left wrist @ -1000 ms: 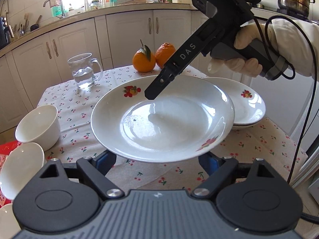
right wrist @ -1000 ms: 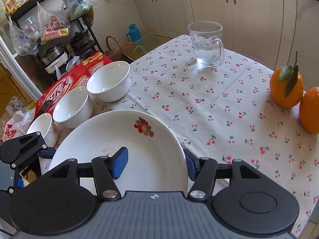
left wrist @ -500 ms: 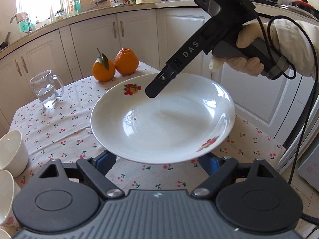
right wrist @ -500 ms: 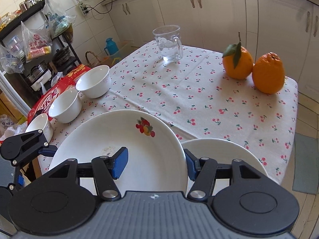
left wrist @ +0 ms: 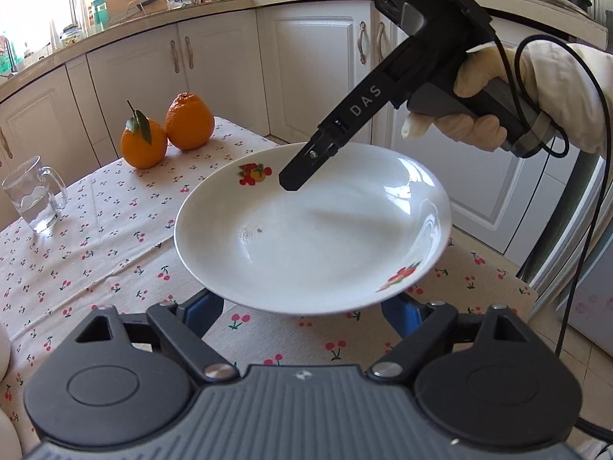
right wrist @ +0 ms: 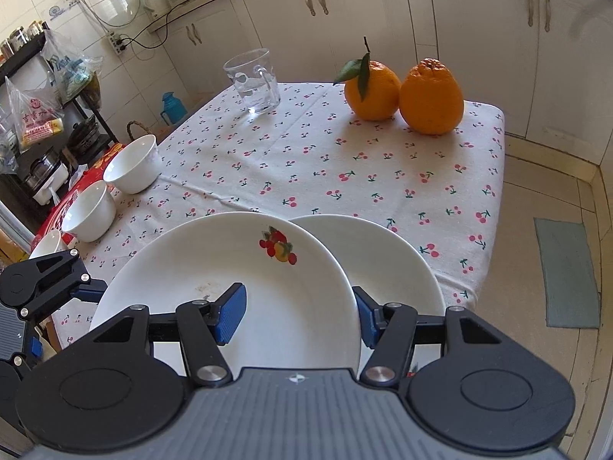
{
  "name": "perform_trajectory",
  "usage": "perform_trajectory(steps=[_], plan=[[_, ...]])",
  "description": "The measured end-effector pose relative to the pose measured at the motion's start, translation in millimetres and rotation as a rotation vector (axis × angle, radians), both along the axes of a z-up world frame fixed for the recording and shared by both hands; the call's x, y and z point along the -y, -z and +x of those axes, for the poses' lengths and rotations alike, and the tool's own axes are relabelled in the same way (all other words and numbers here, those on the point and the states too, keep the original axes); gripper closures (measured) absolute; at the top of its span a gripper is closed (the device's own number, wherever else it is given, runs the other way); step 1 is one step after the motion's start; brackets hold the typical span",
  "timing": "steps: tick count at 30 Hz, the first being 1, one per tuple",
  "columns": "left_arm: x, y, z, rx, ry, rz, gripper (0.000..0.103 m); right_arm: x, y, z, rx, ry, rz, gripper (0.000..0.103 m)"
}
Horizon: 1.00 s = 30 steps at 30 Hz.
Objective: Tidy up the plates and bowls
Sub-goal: 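Lower the flat plate onto the stacked deep plates with the right tool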
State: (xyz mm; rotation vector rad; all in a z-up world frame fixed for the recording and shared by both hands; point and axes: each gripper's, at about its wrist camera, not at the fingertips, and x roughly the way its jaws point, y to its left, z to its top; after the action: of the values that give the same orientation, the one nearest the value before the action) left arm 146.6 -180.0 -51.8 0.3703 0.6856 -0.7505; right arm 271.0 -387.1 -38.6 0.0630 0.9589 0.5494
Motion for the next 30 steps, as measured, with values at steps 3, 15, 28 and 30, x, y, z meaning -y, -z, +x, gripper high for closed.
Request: perform_trajectory(steps=[3, 15, 28, 30], plan=[[2.6, 1.9, 3.0, -0.005, 0.003, 0.004, 0.014, 5.8, 4.1, 0.7, -0.006, 0.008, 0.008, 0.038], [12.0, 6.4, 16.8, -0.001, 0.026, 0.017, 0.014, 19.3, 16.4, 5.9, -0.017, 0.035, 0.014, 0.038], [15.1, 12.2, 26.8, -0.005, 0.046, 0.022, 0.014, 32.4, 10.7, -3.2, -0.013, 0.074, -0.01, 0.038], [15.1, 12.5, 27.7, -0.007, 0.049, 0.021, 0.014, 33.5, 10.9, -5.1, -0.017, 0.079, -0.014, 0.038]])
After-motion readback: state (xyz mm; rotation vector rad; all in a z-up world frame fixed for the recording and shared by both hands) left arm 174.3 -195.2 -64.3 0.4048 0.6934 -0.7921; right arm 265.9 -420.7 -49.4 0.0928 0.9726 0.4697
